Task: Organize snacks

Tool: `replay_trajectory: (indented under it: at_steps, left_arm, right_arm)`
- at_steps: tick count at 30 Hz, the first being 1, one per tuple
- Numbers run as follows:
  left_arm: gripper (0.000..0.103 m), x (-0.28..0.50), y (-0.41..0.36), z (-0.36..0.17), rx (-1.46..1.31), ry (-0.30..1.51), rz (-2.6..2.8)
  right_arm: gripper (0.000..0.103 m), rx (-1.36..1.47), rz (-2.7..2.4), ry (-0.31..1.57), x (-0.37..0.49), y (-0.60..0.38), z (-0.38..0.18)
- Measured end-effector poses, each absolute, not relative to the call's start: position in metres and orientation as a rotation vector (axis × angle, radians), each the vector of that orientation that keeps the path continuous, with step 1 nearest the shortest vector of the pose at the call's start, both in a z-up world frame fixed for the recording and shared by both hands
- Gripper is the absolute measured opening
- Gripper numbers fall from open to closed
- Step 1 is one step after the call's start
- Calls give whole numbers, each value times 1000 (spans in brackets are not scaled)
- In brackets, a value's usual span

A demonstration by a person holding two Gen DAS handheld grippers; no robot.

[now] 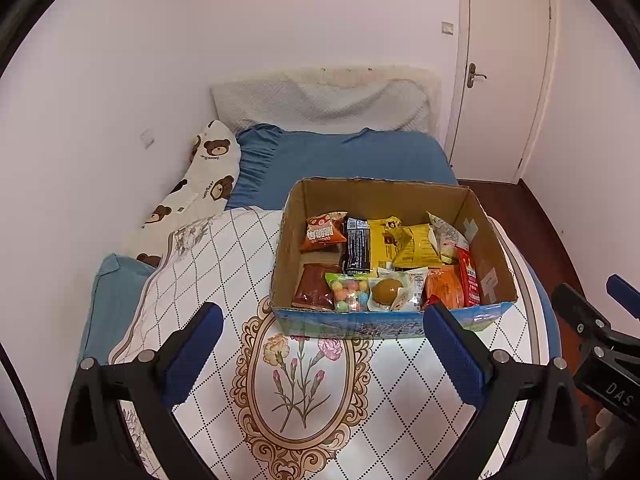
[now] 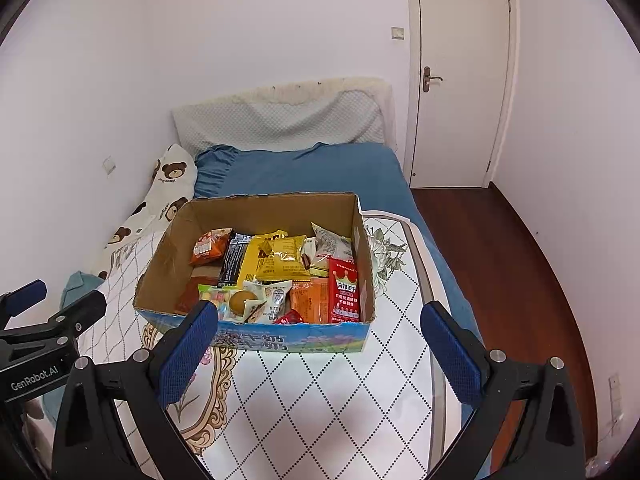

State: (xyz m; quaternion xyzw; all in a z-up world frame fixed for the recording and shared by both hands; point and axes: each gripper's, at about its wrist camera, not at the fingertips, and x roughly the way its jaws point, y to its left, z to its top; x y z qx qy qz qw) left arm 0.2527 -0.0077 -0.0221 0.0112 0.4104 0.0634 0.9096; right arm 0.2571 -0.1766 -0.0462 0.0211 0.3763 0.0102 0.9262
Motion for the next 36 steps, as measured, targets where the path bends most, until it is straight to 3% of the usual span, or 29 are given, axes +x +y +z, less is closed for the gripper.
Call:
replay_trajectory:
  at_steps: [36]
  left_arm:
    - [103, 248, -8, -18, 23, 834, 146]
  right_arm:
    - [103, 45, 21, 771, 253, -179, -42]
